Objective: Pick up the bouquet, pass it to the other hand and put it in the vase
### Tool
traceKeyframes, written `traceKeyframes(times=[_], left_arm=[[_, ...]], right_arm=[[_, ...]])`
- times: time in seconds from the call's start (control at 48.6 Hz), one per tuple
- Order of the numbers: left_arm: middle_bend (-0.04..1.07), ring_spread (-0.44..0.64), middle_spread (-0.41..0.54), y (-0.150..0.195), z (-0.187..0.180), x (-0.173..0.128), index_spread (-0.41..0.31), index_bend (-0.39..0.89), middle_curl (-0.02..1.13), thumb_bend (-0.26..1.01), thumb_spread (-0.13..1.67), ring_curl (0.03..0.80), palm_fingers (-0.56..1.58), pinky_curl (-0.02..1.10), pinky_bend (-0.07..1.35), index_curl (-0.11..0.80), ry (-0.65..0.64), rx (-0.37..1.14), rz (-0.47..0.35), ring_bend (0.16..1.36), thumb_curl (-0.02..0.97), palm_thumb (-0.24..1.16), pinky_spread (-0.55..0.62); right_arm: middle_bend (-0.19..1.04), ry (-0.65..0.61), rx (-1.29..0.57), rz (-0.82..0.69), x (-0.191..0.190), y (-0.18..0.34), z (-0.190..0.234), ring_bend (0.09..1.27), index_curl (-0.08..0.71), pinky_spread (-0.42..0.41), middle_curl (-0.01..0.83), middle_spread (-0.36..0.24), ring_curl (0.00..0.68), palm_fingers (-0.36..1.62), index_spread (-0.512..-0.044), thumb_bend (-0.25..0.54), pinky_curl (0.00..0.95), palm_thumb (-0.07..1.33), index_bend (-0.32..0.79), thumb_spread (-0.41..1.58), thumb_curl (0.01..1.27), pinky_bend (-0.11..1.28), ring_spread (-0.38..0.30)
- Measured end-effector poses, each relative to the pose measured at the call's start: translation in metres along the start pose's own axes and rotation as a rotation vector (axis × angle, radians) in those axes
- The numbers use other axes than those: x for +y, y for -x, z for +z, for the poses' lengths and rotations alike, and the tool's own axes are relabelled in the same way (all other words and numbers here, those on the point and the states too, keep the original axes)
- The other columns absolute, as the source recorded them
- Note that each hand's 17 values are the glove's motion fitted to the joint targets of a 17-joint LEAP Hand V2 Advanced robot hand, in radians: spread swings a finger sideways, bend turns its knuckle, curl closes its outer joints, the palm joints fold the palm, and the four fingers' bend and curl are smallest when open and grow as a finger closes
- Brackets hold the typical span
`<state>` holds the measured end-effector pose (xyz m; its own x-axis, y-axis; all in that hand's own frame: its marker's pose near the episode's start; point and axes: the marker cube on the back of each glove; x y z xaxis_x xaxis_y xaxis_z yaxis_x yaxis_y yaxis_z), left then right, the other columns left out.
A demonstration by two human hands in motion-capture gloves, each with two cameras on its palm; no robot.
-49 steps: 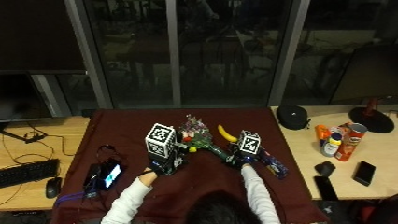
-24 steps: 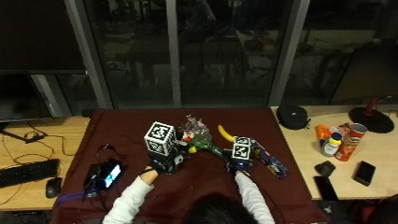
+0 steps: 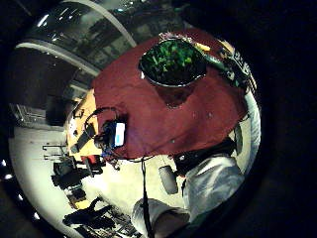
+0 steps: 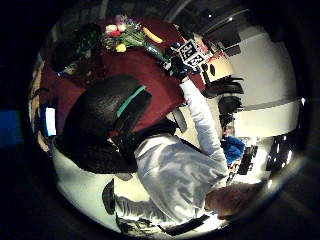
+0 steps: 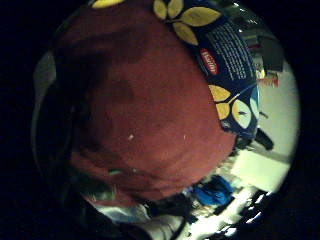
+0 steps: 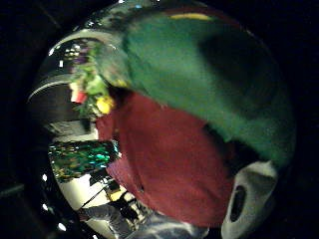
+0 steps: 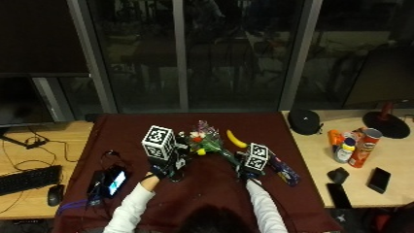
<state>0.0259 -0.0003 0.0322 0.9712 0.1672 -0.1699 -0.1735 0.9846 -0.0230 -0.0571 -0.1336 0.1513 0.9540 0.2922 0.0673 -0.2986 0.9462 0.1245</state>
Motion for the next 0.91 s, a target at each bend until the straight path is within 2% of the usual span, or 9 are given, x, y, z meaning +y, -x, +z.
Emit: traceKeyframes(times=[0.144, 0.268, 0.391, 0.576, 0.679, 0.782, 0.844, 0.865, 0.906], left_arm=[[0.27, 0.30, 0.142, 0.001, -0.005, 0.002, -0.005, 0.21, 0.37, -0.01, 1.08, 0.254, 0.30, 0.30, 0.37, 0.281, -0.088, -0.012, 0.028, 0.57, 0.293, 0.27, 0.29], [0.27, 0.26, 0.084, 0.000, -0.012, 0.003, -0.038, 0.22, 0.38, -0.02, 1.11, 0.248, 0.36, 0.30, 0.30, 0.316, -0.099, 0.008, 0.034, 0.52, 0.291, 0.28, 0.27], [0.25, 0.24, 0.058, -0.005, -0.019, -0.003, -0.055, 0.19, 0.39, -0.02, 1.12, 0.247, 0.39, 0.30, 0.26, 0.335, -0.095, 0.102, 0.057, 0.49, 0.288, 0.29, 0.26], [0.19, 0.25, 0.100, -0.010, -0.035, -0.043, -0.018, 0.12, 0.38, -0.02, 1.13, 0.265, 0.32, 0.32, 0.30, 0.311, -0.180, 0.391, 0.071, 0.51, 0.285, 0.29, 0.27], [0.19, 0.26, 0.115, -0.009, -0.046, -0.064, -0.002, 0.12, 0.38, -0.02, 1.11, 0.268, 0.31, 0.33, 0.30, 0.299, -0.232, 0.489, 0.037, 0.52, 0.288, 0.29, 0.27], [0.19, 0.27, 0.131, -0.027, -0.061, -0.076, 0.026, 0.10, 0.38, -0.02, 1.10, 0.274, 0.29, 0.33, 0.31, 0.285, -0.181, 0.741, 0.091, 0.53, 0.293, 0.31, 0.28], [0.19, 0.29, 0.154, -0.037, -0.062, -0.087, 0.048, 0.08, 0.38, -0.03, 1.07, 0.282, 0.23, 0.34, 0.32, 0.270, -0.112, 0.949, 0.156, 0.55, 0.296, 0.30, 0.30], [0.18, 0.30, 0.175, -0.039, -0.059, -0.092, 0.056, 0.09, 0.38, -0.03, 1.06, 0.287, 0.20, 0.33, 0.31, 0.268, -0.090, 1.004, 0.170, 0.56, 0.298, 0.30, 0.33], [0.19, 0.33, 0.213, -0.042, -0.055, -0.101, 0.065, 0.06, 0.38, -0.03, 1.04, 0.296, 0.13, 0.34, 0.31, 0.250, -0.057, 1.086, 0.186, 0.59, 0.300, 0.29, 0.36]], right_arm=[[0.72, -0.217, -0.166, -0.012, 0.000, -0.004, -0.022, 0.86, 0.408, -0.270, 0.597, -0.183, 0.513, 1.53, -0.219, -0.025, 0.406, 0.91, 0.37, 0.99, 0.43, 0.60, -0.203], [0.78, -0.048, -0.525, 0.009, 0.011, 0.006, -0.031, 0.91, 0.459, -0.267, 0.619, -0.177, 0.533, 1.48, -0.211, -0.018, 0.431, 0.95, 0.43, 0.90, 0.46, 0.64, -0.199], [0.81, -0.209, -0.662, -0.006, -0.017, -0.002, -0.035, 0.95, 0.488, -0.259, 0.630, -0.173, 0.547, 1.45, -0.206, -0.022, 0.453, 0.97, 0.44, 0.84, 0.50, 0.67, -0.189], [0.84, -0.384, -0.889, -0.058, -0.011, 0.018, -0.094, 0.99, 0.518, -0.252, 0.638, -0.165, 0.558, 1.41, -0.204, -0.023, 0.472, 0.99, 0.42, 0.73, 0.56, 0.70, -0.184], [0.85, -0.432, -0.995, -0.119, -0.003, 0.032, -0.121, 0.97, 0.547, -0.250, 0.638, -0.161, 0.555, 1.44, -0.204, -0.033, 0.473, 0.92, 0.49, 0.84, 0.53, 0.68, -0.182], [0.85, -0.479, -1.172, -0.334, 0.009, 0.056, -0.150, 0.97, 0.564, -0.249, 0.637, -0.158, 0.554, 1.44, -0.204, 0.008, 0.476, 0.96, 0.52, 0.90, 0.53, 0.68, -0.182], [0.86, -0.431, -1.218, -0.312, 0.017, 0.067, -0.156, 0.98, 0.569, -0.250, 0.638, -0.158, 0.555, 1.42, -0.203, 0.029, 0.478, 1.02, 0.51, 0.88, 0.55, 0.69, -0.183], [0.87, -0.434, -1.222, -0.326, 0.018, 0.071, -0.157, 0.98, 0.569, -0.250, 0.638, -0.157, 0.555, 1.42, -0.203, -0.015, 0.479, 0.96, 0.50, 0.89, 0.54, 0.69, -0.182], [0.87, -0.489, -1.221, -0.431, 0.018, 0.078, -0.159, 1.00, 0.568, -0.250, 0.637, -0.157, 0.556, 1.41, -0.201, 0.006, 0.482, 1.02, 0.48, 0.85, 0.56, 0.70, -0.183]])
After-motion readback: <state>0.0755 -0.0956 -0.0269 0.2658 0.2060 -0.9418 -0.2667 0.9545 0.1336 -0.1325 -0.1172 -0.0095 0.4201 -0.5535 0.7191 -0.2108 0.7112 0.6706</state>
